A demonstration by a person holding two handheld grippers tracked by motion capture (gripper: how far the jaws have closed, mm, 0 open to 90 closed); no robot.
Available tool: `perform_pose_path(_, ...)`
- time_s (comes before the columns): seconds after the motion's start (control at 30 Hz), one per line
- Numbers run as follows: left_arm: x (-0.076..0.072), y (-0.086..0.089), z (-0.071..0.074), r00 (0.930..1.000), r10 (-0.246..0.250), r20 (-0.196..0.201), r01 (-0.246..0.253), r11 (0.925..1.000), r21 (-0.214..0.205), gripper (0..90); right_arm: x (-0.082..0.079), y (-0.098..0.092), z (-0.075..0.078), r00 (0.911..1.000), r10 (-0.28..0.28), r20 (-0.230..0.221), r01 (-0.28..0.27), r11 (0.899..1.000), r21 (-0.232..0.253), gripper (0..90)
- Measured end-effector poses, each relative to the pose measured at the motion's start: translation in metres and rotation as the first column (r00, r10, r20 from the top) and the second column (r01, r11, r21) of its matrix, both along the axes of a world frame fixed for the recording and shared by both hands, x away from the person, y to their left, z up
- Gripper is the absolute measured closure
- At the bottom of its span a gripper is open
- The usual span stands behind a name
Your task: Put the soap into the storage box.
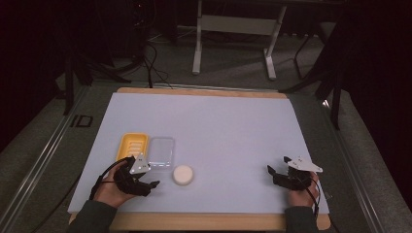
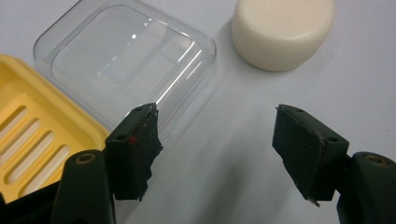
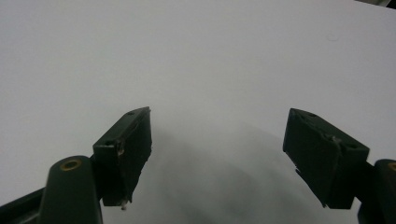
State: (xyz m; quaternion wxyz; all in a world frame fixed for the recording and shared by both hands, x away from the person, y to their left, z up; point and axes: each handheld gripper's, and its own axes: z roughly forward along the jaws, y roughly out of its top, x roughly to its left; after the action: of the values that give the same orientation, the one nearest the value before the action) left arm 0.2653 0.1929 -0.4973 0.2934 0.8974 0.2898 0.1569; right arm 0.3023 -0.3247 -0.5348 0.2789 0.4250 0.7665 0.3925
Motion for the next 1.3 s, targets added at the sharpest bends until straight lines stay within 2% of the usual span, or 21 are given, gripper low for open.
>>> perform_pose_path(0.47, 0.008, -0.005, 0.007, 0.9987, -0.05, -0.009, 0.05, 0.9987, 0.01, 31.8, 0.0, 0.0, 0.0, 1.0, 0.003, 0.005, -0.003, 1.0, 0.003, 23.3)
perform_pose_path(0.83, 0.013, -0.017, 0.01, 0.9926, -0.118, -0.028, 0.119, 0.9925, 0.03, 30.6, -0.001, 0.0, 0.0, 1.0, 0.004, 0.005, -0.004, 1.0, -0.001, 23.3)
perform_pose_path(1.3, 0.02, -0.029, 0.014, 0.984, -0.174, -0.04, 0.175, 0.9833, 0.048, 28.2, -0.001, 0.0, 0.0, 1.0, 0.007, 0.006, -0.007, 1.0, -0.001, 23.3)
